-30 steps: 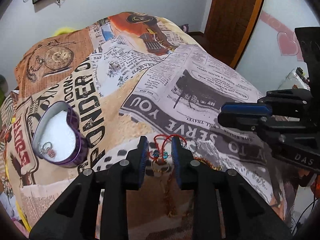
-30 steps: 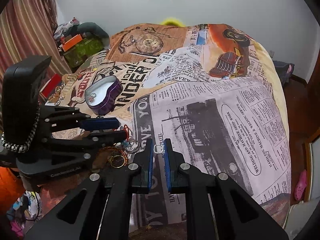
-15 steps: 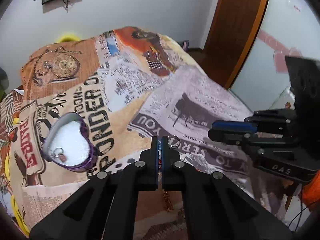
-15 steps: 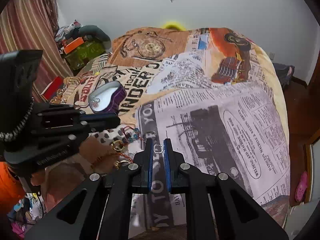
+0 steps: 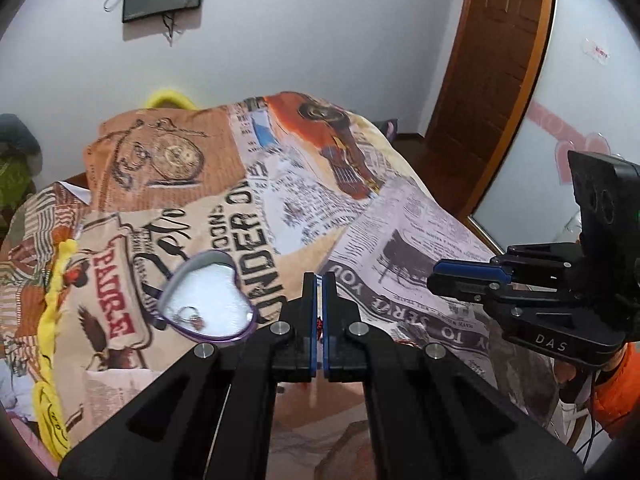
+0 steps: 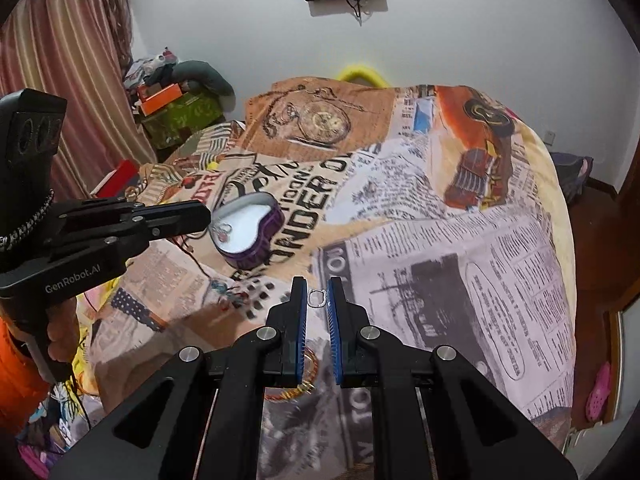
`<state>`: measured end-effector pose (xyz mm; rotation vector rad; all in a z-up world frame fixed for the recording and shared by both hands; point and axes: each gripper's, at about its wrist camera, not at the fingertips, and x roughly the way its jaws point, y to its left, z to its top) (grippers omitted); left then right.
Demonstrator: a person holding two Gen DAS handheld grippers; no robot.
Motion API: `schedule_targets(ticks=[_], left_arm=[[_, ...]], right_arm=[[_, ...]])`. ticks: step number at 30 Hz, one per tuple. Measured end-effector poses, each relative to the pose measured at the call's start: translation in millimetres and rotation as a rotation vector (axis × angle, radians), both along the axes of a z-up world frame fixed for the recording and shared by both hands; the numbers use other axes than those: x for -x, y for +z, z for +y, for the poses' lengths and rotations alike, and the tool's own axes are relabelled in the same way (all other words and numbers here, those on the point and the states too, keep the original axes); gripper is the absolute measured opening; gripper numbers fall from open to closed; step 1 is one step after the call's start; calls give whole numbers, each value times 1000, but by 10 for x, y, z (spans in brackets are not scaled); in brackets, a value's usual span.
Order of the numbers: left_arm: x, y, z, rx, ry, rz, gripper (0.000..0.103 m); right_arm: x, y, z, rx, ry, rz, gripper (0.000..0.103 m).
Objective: Organize jewelry
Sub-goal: 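Carry the bracelet and ring over the heart tin and open both tools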
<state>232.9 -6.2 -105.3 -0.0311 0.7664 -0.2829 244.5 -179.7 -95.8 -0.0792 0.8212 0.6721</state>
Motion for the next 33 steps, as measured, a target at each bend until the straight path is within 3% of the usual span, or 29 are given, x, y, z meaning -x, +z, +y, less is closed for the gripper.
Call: schedule_targets(ticks=[15, 33], left_arm=[[-173, 248, 485, -7, 79, -64, 0], [-691, -97, 774, -14, 112, -25, 0]], right_arm=[[-186, 174, 550, -20, 57, -32, 9], [-471, -123, 1217, 29, 136, 26, 9]])
